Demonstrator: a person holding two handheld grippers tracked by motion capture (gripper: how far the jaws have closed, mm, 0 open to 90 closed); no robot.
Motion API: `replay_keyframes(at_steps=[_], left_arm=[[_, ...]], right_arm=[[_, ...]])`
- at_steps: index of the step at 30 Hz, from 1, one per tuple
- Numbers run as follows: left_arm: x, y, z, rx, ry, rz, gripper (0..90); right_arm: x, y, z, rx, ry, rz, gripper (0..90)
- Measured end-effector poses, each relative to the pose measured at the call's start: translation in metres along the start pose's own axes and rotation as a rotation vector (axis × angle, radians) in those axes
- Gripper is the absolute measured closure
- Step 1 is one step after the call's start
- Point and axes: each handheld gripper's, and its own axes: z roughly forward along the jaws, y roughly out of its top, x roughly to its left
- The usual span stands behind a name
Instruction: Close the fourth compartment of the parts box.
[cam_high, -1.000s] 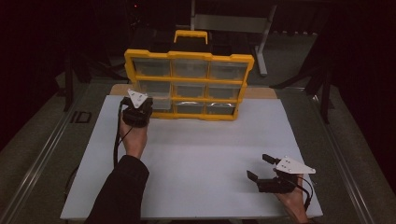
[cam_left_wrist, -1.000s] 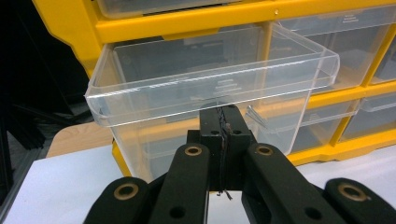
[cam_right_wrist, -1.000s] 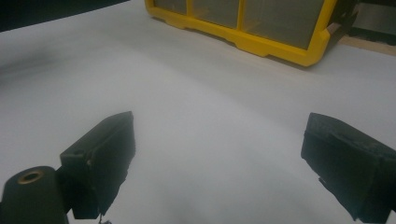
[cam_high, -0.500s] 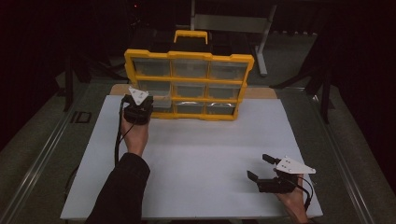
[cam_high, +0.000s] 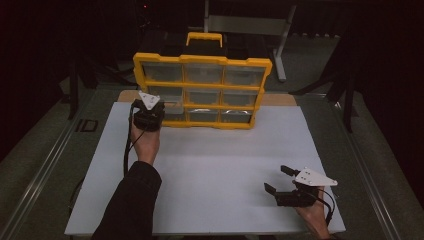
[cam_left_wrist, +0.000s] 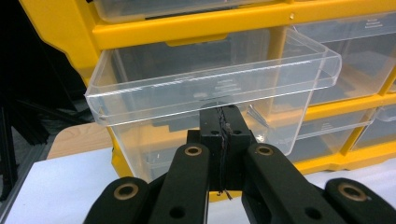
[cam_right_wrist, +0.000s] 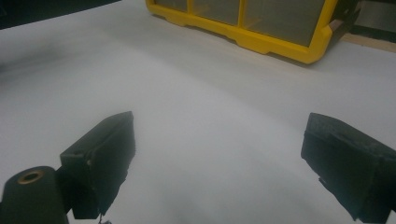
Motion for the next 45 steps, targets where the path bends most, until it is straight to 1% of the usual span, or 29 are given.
replay_keyframes(at_steps=[5,11,23,31,36,45], left_arm=[[-0.001,0.002,0.003,0.002,0.001,-0.018,90.0],[-0.001,0.004,0.006,0.006,0.006,-0.028,90.0],[0.000,0.006,0.011,0.011,0.014,-0.030,90.0],[0.000,0.010,0.017,0.021,0.022,-0.031,90.0],[-0.001,0.012,0.022,0.026,0.029,-0.023,90.0],[-0.001,0.015,0.030,0.029,0.032,-0.049,90.0]], right_arm=[[0.000,0.000,0.001,0.004,-0.002,-0.001,9.8],[0.000,0.000,0.001,0.005,0.001,-0.001,9.8],[0.000,0.000,0.002,0.008,0.003,-0.001,9.8],[0.000,-0.001,0.003,0.012,0.001,-0.003,9.8],[0.000,-0.001,0.003,0.014,0.001,0.000,9.8],[0.000,-0.001,0.002,0.013,0.000,0.003,9.8]])
